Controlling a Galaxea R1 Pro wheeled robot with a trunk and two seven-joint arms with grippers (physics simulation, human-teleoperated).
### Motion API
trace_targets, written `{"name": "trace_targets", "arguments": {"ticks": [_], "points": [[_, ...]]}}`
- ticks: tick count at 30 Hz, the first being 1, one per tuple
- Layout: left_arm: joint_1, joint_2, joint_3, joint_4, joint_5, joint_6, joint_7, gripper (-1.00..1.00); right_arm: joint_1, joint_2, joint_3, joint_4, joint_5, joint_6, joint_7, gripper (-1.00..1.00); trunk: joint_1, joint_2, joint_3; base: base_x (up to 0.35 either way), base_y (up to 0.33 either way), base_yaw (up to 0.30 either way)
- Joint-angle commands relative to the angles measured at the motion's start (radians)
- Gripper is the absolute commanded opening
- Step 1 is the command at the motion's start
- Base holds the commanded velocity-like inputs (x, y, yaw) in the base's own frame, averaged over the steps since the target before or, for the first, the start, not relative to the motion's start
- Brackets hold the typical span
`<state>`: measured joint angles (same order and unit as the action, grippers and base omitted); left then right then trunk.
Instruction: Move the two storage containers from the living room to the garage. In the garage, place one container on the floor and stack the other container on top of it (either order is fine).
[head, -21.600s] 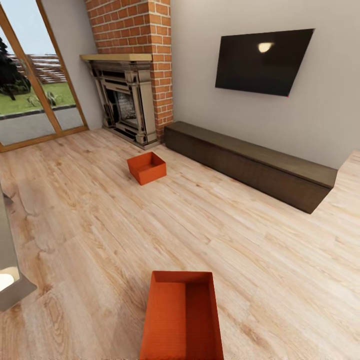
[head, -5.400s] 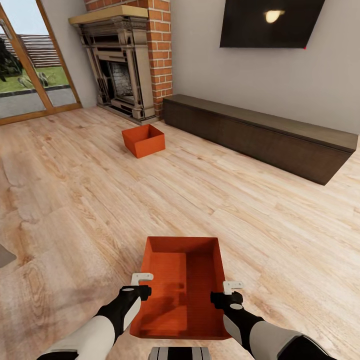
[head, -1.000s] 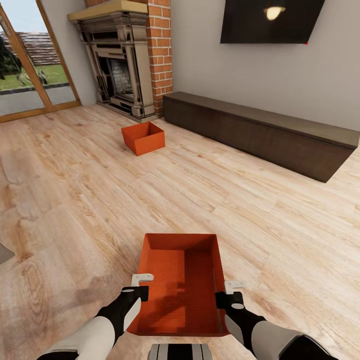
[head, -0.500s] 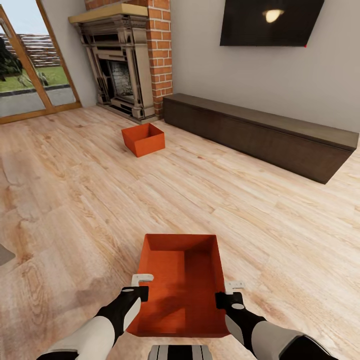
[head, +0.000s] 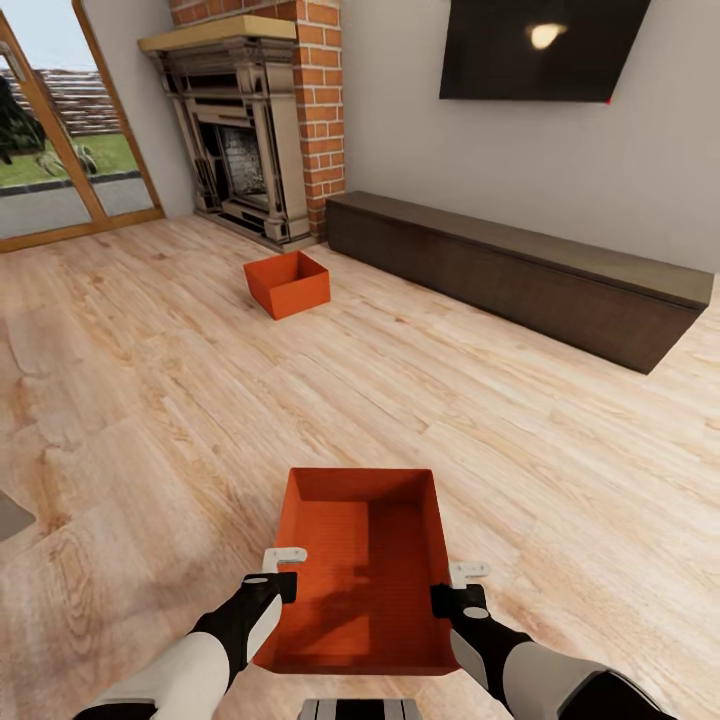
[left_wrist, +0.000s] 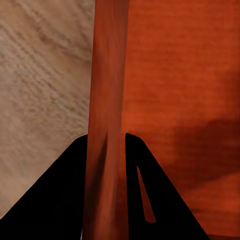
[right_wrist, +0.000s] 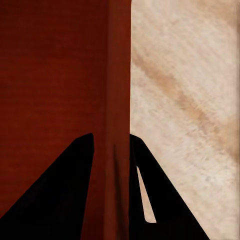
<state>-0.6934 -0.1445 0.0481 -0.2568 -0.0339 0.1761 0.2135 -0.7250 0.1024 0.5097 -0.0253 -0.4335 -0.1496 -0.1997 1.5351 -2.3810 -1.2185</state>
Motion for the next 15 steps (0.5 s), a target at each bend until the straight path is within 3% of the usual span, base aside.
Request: {"name": "trace_targets", "arguments": {"ticks": [1, 15], "points": [[0.000, 0.000, 0.006, -0.002, -0.017, 0.008, 0.008, -1.00, -0.001, -0.001, -0.007, 0.002, -0.017, -0.007, -0.009, -1.00, -0.004, 0.007, 0.003, 0.000, 0.000, 0.000], [0.000, 0.000, 0.006, -0.002, -0.016, 0.008, 0.007, -1.00, -0.001, -0.001, -0.007, 0.001, -0.013, -0.022, -0.009, -1.00, -0.058, 0.105, 0.046, 0.000, 0.000, 0.000]]}}
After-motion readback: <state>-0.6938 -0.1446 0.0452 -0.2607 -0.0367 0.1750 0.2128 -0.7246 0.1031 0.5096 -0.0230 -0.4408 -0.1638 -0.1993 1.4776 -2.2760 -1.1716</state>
